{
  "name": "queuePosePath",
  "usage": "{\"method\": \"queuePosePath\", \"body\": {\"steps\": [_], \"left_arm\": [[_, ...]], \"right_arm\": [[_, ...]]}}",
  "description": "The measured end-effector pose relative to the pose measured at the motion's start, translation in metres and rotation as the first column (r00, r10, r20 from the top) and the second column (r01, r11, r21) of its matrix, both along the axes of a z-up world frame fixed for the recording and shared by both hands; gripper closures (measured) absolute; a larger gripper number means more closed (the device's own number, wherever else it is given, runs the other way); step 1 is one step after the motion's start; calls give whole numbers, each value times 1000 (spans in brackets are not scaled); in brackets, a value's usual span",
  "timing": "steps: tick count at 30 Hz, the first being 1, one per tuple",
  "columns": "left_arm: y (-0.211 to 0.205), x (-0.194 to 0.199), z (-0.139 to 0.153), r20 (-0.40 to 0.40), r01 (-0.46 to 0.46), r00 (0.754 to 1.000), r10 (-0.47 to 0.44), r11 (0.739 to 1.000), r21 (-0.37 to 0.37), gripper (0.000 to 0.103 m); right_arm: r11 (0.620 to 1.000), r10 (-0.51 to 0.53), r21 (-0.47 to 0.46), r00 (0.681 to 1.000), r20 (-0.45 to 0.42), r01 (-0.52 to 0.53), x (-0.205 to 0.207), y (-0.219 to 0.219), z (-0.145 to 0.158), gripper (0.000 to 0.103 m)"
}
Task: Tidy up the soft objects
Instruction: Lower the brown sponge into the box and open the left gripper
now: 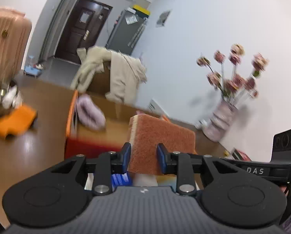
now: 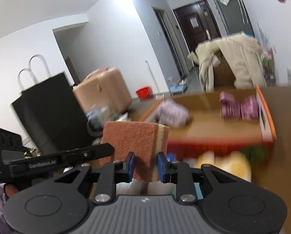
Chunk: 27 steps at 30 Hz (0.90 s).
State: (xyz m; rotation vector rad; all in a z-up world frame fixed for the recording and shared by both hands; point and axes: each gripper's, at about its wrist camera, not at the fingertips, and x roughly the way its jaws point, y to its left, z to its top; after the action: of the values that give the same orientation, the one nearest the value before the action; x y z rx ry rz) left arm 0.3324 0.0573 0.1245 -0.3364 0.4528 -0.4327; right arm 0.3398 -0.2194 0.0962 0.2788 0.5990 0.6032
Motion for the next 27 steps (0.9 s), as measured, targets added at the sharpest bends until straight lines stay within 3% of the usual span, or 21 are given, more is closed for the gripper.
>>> {"method": "queuePosePath", "body": {"steps": [4,8,10,14,15,17,22,27], "left_arm": [[-1,70,12,-68,-60,996,62,998,34,73],[3,116,-3,-169,-75,982,88,993,86,73],[5,126,-14,-216,-66,973,86,993,98,73],[15,128,-33,-258,-53,963,77,994,98,71],[16,126,-35,-263,-51,962,77,993,104,64],[17,122,-34,-253,-60,963,90,991,122,54],[14,107,-16,-181,-80,977,109,984,161,51],[10,82,11,-102,-87,989,107,979,183,34]], "right_arm": [[1000,-16,20,998,-52,17,76,11,4,78],[997,-13,67,977,-213,28,139,17,-22,76],[997,-13,76,962,-274,35,156,20,-38,75],[998,5,62,951,-308,15,166,27,-56,69],[998,18,68,949,-315,4,167,29,-59,64],[998,35,69,943,-331,-12,170,33,-65,60],[997,43,74,946,-321,-20,161,36,-61,57],[999,-8,42,982,-191,17,132,12,-22,47]]}}
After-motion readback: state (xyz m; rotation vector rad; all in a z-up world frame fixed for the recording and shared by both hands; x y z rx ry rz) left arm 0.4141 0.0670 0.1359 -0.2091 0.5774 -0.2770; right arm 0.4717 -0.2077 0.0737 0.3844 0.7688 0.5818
